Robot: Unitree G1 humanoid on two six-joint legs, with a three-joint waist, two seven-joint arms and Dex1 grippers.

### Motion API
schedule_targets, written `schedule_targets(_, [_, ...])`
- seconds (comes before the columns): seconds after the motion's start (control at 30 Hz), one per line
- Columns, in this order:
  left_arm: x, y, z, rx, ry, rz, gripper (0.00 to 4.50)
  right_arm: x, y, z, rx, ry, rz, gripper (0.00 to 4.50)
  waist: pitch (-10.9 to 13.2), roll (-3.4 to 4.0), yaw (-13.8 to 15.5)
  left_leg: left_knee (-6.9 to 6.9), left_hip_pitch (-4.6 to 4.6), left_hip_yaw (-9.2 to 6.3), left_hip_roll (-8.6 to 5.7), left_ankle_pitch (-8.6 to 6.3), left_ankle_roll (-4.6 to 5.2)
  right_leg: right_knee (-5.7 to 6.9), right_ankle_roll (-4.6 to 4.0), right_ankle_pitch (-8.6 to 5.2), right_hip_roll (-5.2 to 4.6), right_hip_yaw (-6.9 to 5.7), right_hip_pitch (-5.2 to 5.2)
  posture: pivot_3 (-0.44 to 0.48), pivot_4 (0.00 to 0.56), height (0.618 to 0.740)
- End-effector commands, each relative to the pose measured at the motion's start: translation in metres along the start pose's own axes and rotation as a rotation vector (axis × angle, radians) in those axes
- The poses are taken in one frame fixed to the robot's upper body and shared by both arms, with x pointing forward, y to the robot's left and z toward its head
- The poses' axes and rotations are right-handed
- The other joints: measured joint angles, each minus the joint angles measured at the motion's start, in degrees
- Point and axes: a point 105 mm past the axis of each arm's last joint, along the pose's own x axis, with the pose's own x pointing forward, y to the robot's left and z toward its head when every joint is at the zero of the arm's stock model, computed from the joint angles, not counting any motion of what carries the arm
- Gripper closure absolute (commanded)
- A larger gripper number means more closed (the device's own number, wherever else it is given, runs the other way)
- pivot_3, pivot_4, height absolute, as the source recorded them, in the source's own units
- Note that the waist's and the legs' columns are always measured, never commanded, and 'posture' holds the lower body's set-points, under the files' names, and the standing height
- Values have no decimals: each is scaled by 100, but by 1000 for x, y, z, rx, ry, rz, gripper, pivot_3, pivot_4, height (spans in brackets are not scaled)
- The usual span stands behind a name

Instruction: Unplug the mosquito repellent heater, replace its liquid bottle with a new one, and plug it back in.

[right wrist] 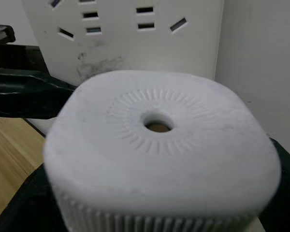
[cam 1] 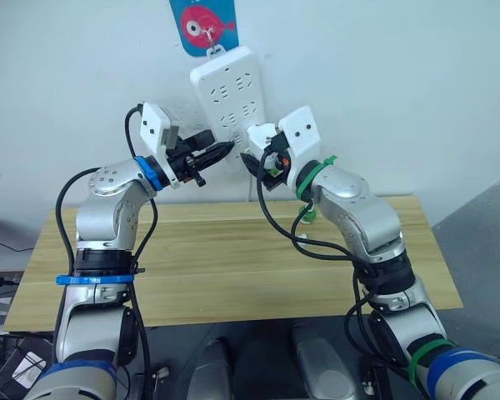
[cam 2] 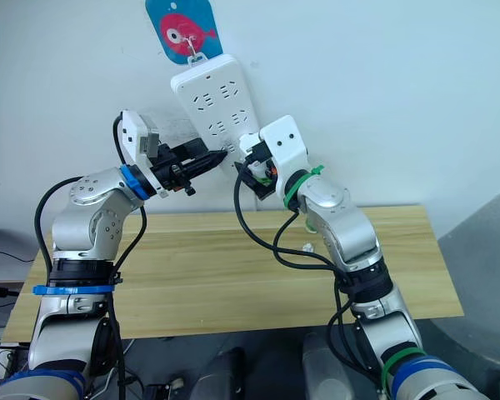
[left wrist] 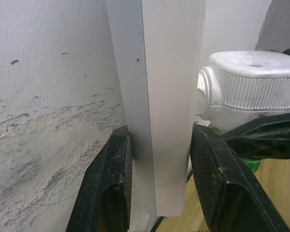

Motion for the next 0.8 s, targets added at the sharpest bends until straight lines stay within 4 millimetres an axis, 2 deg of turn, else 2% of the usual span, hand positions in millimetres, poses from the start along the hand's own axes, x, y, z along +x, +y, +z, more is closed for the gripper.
schedule_targets(0.03, [-6, 15, 7, 52, 9, 71, 3122, -15, 2, 16, -3, -47, 15, 0, 0, 0, -1, 0, 0, 1, 0, 0, 0, 0, 0, 0, 0, 1, 0, -219, 222, 740])
schedule_targets(0.13, [-6, 16, 8, 53, 7, 71, 3122, -28, 9, 14, 8, -28, 39, 0, 0, 0, -3, 0, 0, -1, 1, 1, 0, 1, 0, 0, 2, 0, 0, -221, 221, 740])
schedule_targets(0.23, [-5, 16, 7, 52, 6, 68, 3122, -33, 13, 13, 33, -23, 31, 0, 0, -1, -18, 1, 1, 0, 1, 6, -1, 4, 0, 0, 3, 1, 0, -224, 221, 740])
schedule_targets(0.63, [-4, 13, 7, 44, 4, 56, 3122, -21, 12, 26, 145, -90, -68, 0, -1, -1, -25, -1, 2, -2, 2, 22, 2, 5, -1, 4, 7, 2, 0, -218, 219, 740])
schedule_targets(0.73, [-4, 12, 7, 44, 4, 55, 3122, -19, 13, 27, 145, -95, -63, 604, -1, -1, -24, -1, 2, -2, 2, 22, 2, 5, -1, 5, 7, 1, 0, -218, 219, 740])
schedule_targets(0.8, [-4, 12, 7, 43, 3, 55, 3122, -19, 13, 26, 147, -95, -58, 1285, -1, -1, -25, -1, 2, -2, 2, 22, 2, 5, -1, 5, 7, 2, 0, -217, 219, 740])
